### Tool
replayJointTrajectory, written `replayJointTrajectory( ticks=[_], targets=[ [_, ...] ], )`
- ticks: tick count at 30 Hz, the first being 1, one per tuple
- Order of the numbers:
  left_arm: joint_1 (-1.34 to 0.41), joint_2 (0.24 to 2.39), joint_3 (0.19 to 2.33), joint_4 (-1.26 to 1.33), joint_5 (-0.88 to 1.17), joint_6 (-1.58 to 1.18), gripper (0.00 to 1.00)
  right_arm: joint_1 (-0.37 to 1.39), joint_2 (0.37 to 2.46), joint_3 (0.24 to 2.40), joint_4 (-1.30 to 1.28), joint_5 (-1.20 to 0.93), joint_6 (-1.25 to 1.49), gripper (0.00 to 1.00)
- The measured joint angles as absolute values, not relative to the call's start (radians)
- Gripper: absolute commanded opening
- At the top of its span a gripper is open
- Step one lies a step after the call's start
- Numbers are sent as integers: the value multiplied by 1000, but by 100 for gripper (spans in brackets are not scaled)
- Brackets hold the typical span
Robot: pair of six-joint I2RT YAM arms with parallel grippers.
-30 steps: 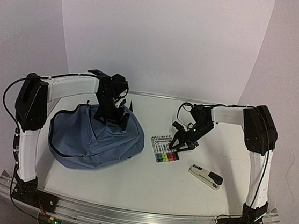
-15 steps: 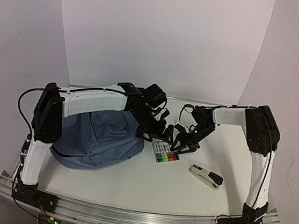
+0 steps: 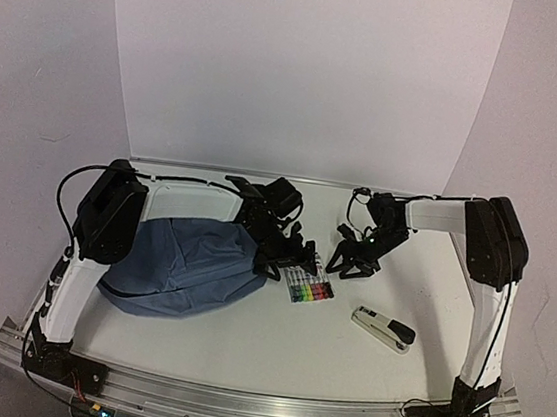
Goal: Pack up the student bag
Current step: Pick up the stationery from the center of the board.
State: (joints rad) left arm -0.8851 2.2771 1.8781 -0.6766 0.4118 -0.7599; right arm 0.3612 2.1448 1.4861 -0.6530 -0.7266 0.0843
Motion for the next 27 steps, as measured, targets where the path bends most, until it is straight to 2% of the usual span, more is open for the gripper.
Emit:
replayJointTrajectory(
  ticks=[5,11,16,19,25,27],
  targets=[
    [-868,2275,1823,-588,457,-800,87,385,2152,1477,-627,-751,111,55],
    [-853,2294,1830,-579,483,-837,78,408,2160,1468,-593,-804,149,59],
    [-852,2366,1901,-616,481,-850,71,415,2169,1467,-575,-846,179,68],
    [-852,2394,1944,-670,458,-863,61,420,2169,1468,-570,-849,195,69],
    [-852,2408,1977,-738,396,-888,51,435,2120,1422,-539,-759,227,70],
    [-851,2408,1974,-738,392,-892,44,437,2105,1398,-532,-747,233,69]
  ],
)
